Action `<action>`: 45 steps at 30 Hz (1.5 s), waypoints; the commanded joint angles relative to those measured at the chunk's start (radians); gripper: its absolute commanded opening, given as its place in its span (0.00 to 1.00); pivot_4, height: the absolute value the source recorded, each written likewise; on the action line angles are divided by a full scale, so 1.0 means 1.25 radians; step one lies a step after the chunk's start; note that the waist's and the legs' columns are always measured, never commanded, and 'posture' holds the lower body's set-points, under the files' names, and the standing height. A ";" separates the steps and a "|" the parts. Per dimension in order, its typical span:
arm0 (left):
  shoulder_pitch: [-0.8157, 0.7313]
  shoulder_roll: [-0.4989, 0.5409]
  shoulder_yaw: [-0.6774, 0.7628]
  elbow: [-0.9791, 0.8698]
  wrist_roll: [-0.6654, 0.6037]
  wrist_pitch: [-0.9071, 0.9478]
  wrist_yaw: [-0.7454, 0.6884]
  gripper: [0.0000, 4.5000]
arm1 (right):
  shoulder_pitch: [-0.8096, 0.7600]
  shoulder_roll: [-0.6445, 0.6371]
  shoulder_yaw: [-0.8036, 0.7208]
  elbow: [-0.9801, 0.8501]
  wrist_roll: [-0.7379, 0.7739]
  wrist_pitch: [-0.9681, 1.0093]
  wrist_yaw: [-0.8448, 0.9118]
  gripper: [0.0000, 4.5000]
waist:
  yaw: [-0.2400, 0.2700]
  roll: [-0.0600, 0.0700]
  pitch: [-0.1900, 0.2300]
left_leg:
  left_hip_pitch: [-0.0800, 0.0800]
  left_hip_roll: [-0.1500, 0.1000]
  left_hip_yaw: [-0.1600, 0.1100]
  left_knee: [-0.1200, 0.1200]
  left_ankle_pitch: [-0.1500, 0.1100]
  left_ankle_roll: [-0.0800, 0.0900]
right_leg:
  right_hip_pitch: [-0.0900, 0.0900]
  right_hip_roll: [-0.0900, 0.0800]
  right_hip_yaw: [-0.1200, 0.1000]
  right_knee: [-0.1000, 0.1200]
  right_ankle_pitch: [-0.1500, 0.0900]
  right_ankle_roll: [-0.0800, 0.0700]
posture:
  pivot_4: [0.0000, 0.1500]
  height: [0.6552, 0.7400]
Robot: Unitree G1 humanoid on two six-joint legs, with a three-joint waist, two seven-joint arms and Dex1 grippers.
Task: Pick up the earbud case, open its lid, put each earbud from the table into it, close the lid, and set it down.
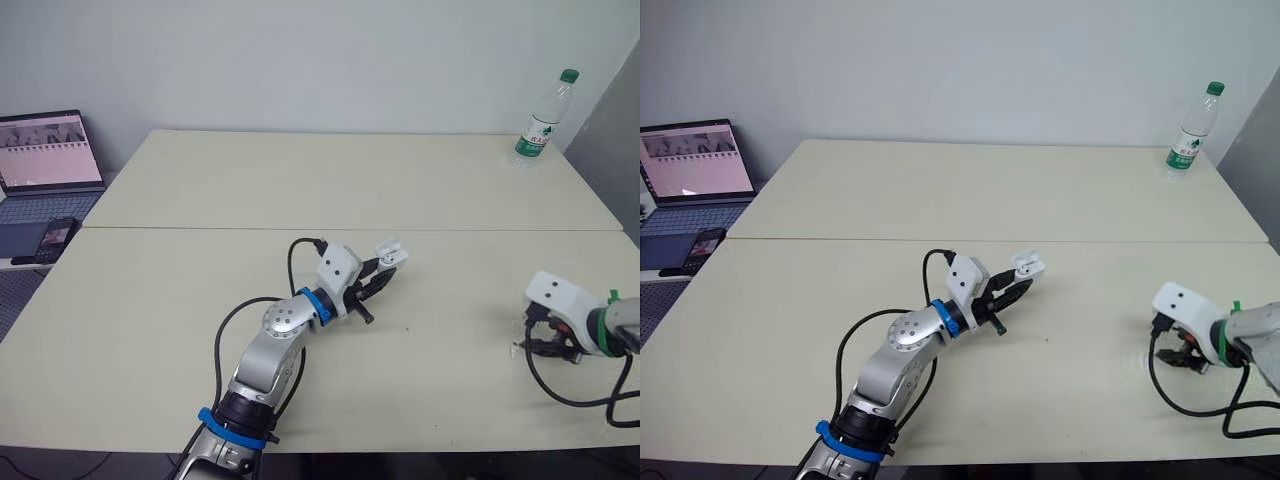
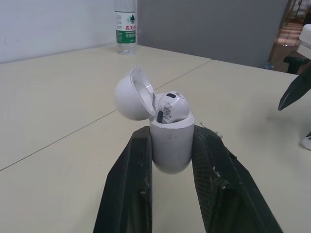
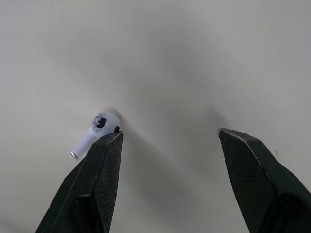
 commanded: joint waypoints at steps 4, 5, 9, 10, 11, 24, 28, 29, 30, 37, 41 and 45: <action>-0.012 -0.008 0.002 -0.012 -0.006 -0.021 -0.003 0.17 | -0.049 0.012 -0.041 -0.063 0.079 0.109 0.026 0.71 | 0.001 0.000 0.000 | 0.000 0.000 0.000 0.000 0.000 0.000 | 0.000 0.000 0.000 0.000 0.000 -0.001 | 1.00 0.95; -0.011 -0.008 0.002 -0.012 -0.006 -0.021 -0.004 0.17 | -0.050 0.010 -0.041 -0.067 0.082 0.114 0.026 0.71 | 0.000 0.000 0.000 | 0.000 0.000 0.000 0.000 0.000 0.000 | 0.000 0.000 0.000 0.000 0.000 -0.001 | 1.00 0.95; -0.012 -0.009 0.000 -0.009 -0.006 -0.023 -0.004 0.17 | -0.038 -0.013 -0.041 -0.072 0.093 0.111 0.040 0.71 | 0.000 0.000 0.000 | 0.000 0.000 0.000 0.000 0.000 0.000 | 0.000 0.000 0.000 0.000 0.000 0.000 | 1.00 0.95; -0.012 -0.009 0.001 -0.008 -0.006 -0.023 -0.004 0.17 | -0.029 -0.022 -0.040 -0.076 0.096 0.113 0.047 0.71 | 0.000 0.000 0.000 | 0.000 0.000 0.000 0.000 0.000 0.000 | 0.000 0.000 0.000 0.000 0.000 0.000 | 1.00 0.95; -0.012 -0.009 0.000 -0.008 -0.006 -0.023 -0.005 0.17 | -0.021 -0.026 -0.040 -0.080 0.098 0.116 0.050 0.71 | 0.000 0.000 0.000 | 0.000 0.000 0.000 0.000 0.000 0.000 | 0.000 0.000 0.000 0.000 0.000 0.000 | 1.00 0.95; -0.014 -0.006 -0.002 -0.004 -0.003 -0.028 -0.007 0.17 | -0.045 0.071 -0.052 -0.053 0.130 0.266 -0.039 0.71 | 0.000 0.000 0.000 | -0.001 0.000 0.000 0.000 0.000 0.000 | -0.001 0.000 0.000 0.000 0.000 0.000 | 1.00 0.95; -0.016 -0.005 -0.001 -0.002 -0.003 -0.029 -0.008 0.17 | -0.045 0.070 -0.047 -0.049 0.138 0.269 -0.044 0.57 | 0.000 0.000 0.000 | -0.001 0.000 0.000 0.000 0.000 0.000 | -0.001 0.000 0.000 0.000 0.000 0.000 | 1.00 0.95; -0.016 -0.004 -0.001 -0.002 -0.003 -0.029 -0.009 0.17 | -0.043 0.064 -0.042 -0.050 0.139 0.265 -0.041 0.50 | 0.000 0.000 0.000 | -0.001 0.000 0.000 0.000 0.000 0.000 | -0.001 0.000 0.000 0.000 0.000 0.000 | 1.00 0.95; -0.017 -0.004 0.000 -0.002 -0.003 -0.029 -0.009 0.17 | -0.041 0.061 -0.040 -0.051 0.140 0.263 -0.041 0.43 | 0.000 0.000 0.000 | -0.001 0.000 0.000 0.000 0.000 0.000 | -0.001 0.000 0.000 0.000 0.000 0.000 | 1.00 0.95; -0.017 -0.003 -0.001 0.000 -0.003 -0.032 -0.011 0.17 | -0.033 0.064 -0.040 -0.054 0.151 0.261 -0.048 0.01 | 0.000 -0.001 0.000 | -0.001 0.000 0.000 0.000 0.000 0.000 | -0.001 0.000 0.000 0.000 0.000 0.000 | 1.00 0.95; -0.019 -0.001 -0.001 0.001 -0.003 -0.032 -0.013 0.17 | -0.027 0.061 -0.042 -0.057 0.154 0.255 -0.049 0.01 | 0.000 -0.001 0.001 | -0.001 0.000 0.000 0.000 0.000 0.000 | -0.001 0.000 0.000 0.000 0.000 0.000 | 1.00 0.95; -0.018 -0.001 0.000 0.000 -0.003 -0.031 -0.016 0.17 | -0.026 0.054 -0.054 -0.051 0.152 0.235 -0.044 0.01 | 0.000 -0.001 0.001 | -0.001 0.000 0.000 0.000 0.000 0.000 | -0.001 0.000 0.000 0.000 0.000 0.000 | 1.00 0.95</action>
